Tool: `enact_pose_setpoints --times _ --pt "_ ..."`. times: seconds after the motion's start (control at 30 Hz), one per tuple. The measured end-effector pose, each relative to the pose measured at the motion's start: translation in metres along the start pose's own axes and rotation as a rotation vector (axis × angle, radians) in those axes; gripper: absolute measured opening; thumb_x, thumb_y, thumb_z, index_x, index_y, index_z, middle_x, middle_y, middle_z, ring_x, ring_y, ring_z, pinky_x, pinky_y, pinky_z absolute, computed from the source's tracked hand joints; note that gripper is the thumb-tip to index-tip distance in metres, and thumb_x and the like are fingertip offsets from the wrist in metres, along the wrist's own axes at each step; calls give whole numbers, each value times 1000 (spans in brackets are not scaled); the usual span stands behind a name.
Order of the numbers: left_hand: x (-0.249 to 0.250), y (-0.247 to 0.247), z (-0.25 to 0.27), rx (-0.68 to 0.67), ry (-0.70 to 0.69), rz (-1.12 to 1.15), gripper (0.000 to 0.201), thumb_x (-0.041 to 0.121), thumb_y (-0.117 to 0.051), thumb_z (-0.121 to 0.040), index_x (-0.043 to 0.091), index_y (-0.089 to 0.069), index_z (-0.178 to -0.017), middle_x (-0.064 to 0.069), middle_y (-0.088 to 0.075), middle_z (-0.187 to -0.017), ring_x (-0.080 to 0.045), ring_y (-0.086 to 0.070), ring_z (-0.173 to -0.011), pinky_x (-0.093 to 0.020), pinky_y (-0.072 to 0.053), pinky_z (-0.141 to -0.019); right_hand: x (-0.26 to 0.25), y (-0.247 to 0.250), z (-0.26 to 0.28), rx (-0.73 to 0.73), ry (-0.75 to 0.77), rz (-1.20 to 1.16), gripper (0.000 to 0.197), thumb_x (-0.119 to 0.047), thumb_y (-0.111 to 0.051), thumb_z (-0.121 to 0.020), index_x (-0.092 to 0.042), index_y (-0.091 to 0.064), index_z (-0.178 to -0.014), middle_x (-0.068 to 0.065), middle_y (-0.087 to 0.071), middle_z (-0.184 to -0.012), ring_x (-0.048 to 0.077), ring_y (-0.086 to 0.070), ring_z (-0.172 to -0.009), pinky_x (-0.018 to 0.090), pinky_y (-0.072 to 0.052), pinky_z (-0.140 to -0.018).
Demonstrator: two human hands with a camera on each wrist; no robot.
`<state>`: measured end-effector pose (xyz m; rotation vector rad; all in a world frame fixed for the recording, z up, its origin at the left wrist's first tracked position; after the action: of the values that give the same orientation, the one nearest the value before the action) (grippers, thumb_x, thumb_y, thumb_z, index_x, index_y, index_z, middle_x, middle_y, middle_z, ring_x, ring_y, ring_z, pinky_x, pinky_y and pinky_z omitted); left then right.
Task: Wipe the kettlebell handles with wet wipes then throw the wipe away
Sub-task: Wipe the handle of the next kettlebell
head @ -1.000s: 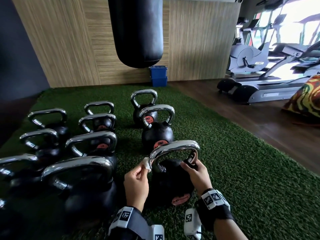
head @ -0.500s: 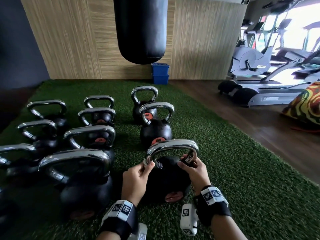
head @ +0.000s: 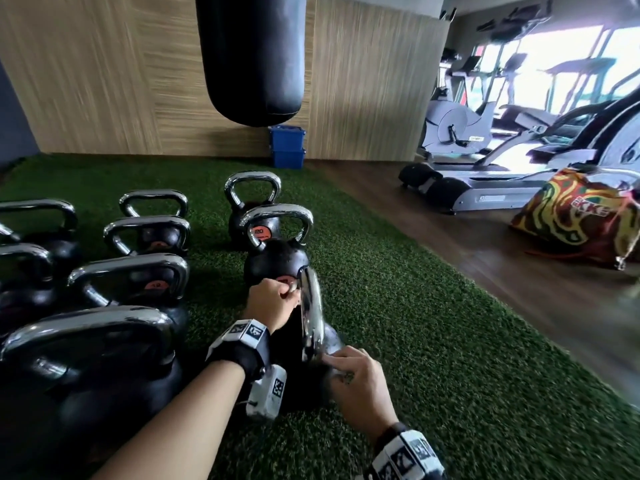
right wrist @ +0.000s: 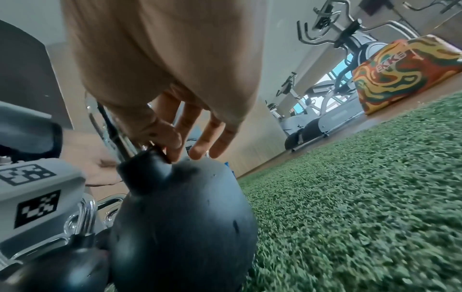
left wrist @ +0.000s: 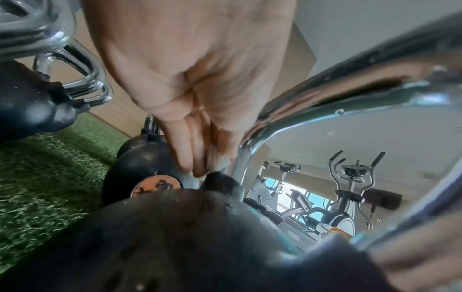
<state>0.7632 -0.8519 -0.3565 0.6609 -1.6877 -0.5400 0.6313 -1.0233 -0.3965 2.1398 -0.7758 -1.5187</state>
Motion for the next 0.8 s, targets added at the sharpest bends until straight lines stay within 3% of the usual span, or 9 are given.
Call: enact_pose_setpoints --times 0.1,0.17,0.23,0.3,0.4,0.53,0.63,0.73,0.8 --pt "-7 -4 5 -100 113 192 54 57 -52 -84 20 -61 -46 -1 -58 -47 -16 -57 -50 -33 -36 -60 12 5 -24 44 -68 -44 29 -7 -69 -78 -31 -81 -89 -13 -73 -92 3 -64 -89 25 -50 -83" --pt "-17 -6 6 -133 115 215 51 56 -58 -90 27 -63 -48 2 -48 -41 -14 -48 -43 -26 -34 -53 22 1 -41 82 -122 -89 29 -14 -71 -85 -31 -75 -108 -10 -65 -110 9 -59 -106 29 -47 -97" --pt "-22 -6 6 -109 69 133 39 42 -68 -95 28 -72 -58 2 -62 -52 -21 -64 -61 -21 -38 -53 32 -18 -54 -4 -221 -157 46 -22 -70 -89 -25 -61 -134 -4 -57 -130 12 -51 -122 33 -41 -109" --pt "-22 -5 6 -51 83 104 18 32 -76 -90 16 -83 -86 -7 -79 -88 -25 -74 -93 -23 -45 -67 39 -41 -59 -71 -293 -259 52 -18 -67 -92 -18 -53 -141 3 -53 -137 16 -47 -131 32 -35 -115" --pt "-17 -5 -2 -64 115 154 13 25 -79 -85 14 -83 -92 -9 -80 -89 -26 -75 -96 -19 -48 -69 47 -52 -56 -37 -313 -304 47 -21 -65 -94 -23 -53 -140 -2 -51 -129 9 -43 -124 19 -31 -107" --pt "-2 8 -5 -7 32 310 21 41 -71 -82 27 -76 -67 2 -77 -72 -21 -77 -77 -40 -60 -80 52 -53 -57 -19 -326 -299 47 -22 -64 -95 -22 -52 -141 -6 -46 -124 9 -41 -124 24 -32 -110" --pt "-2 8 -4 24 -13 360 25 47 -71 -85 23 -77 -79 8 -78 -73 -13 -76 -77 -42 -60 -83 52 -54 -57 -10 -325 -309 44 -22 -64 -95 -24 -54 -138 -6 -46 -123 8 -41 -121 21 -31 -107" --pt "-5 5 -10 -43 48 446 20 33 -76 -92 17 -81 -82 -7 -80 -82 -26 -77 -86 -49 -59 -92 54 -54 -57 -20 -328 -347 41 -22 -65 -94 -29 -55 -133 -3 -48 -125 10 -44 -122 27 -35 -110" --pt "-4 9 -14 -62 85 600 27 32 -77 -90 6 -81 -96 -9 -78 -78 -18 -74 -73 -42 -62 -85 55 -55 -57 -22 -330 -356 41 -23 -66 -94 -30 -55 -133 0 -49 -127 11 -45 -123 29 -36 -111"
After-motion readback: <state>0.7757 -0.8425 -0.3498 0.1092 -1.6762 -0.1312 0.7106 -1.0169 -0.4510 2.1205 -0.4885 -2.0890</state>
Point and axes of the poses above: each hand's wrist, its own z-axis away from the middle knuckle, its own y-axis out of the back of the hand, x = y × z, the point moved 6 cm from there along -z, towards the middle knuckle
